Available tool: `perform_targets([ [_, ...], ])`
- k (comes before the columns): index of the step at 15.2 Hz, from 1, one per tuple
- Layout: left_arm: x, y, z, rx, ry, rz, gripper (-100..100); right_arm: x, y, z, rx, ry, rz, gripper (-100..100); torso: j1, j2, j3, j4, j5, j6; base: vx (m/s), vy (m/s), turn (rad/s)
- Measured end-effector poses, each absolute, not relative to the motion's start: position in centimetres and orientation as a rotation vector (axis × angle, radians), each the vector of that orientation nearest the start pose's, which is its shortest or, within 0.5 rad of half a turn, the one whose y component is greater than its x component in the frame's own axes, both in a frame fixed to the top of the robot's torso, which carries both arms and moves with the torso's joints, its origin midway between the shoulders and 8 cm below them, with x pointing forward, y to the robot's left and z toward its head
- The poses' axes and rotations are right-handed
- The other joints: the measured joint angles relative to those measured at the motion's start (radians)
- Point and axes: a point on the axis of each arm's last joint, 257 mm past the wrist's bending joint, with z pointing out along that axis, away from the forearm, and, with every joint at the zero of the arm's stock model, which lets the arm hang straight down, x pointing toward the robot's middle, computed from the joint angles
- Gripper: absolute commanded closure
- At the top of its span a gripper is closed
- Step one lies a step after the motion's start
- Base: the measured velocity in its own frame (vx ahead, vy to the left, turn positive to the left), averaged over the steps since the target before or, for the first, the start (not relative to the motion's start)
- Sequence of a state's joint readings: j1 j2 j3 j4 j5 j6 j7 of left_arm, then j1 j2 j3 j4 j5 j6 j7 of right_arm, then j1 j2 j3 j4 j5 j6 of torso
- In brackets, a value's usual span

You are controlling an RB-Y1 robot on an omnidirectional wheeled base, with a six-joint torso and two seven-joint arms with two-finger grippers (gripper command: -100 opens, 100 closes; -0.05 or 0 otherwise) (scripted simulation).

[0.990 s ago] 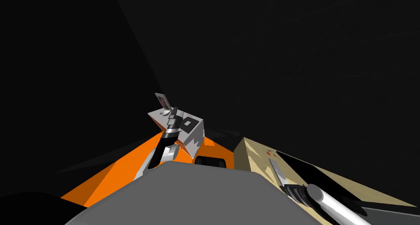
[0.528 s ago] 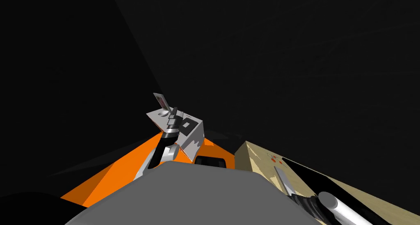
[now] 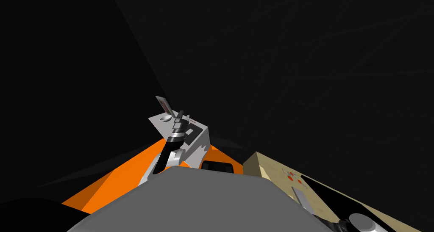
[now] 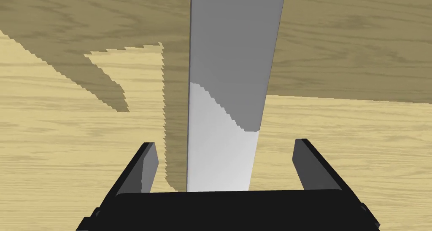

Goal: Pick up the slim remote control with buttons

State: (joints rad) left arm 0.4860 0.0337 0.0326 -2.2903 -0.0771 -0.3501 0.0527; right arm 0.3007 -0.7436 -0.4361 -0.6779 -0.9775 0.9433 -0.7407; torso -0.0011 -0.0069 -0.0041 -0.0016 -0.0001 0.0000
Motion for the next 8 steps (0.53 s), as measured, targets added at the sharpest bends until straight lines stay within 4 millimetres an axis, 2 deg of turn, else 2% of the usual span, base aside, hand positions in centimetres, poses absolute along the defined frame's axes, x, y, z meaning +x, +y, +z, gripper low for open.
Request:
perform_targets([
  [5, 36.7, 28.4, 0.4, -0.71, 0.749, -1.236, 0, 0.1, -62.8, -51.6, -3.107, 0.601, 0.012, -100, -0.001, 0.001, 0.001, 0.0, 0.0, 0.0, 0.082, -0.04, 0.014],
  [8, 36.7, 28.4, 0.4, -0.71, 0.749, -1.236, 0, -0.2, -62.2, -52.0, -3.091, 0.621, 0.021, -100, 0.0, 0.005, 0.003, 0.001, 0.0, 0.001, 0.021, -0.036, -0.032],
])
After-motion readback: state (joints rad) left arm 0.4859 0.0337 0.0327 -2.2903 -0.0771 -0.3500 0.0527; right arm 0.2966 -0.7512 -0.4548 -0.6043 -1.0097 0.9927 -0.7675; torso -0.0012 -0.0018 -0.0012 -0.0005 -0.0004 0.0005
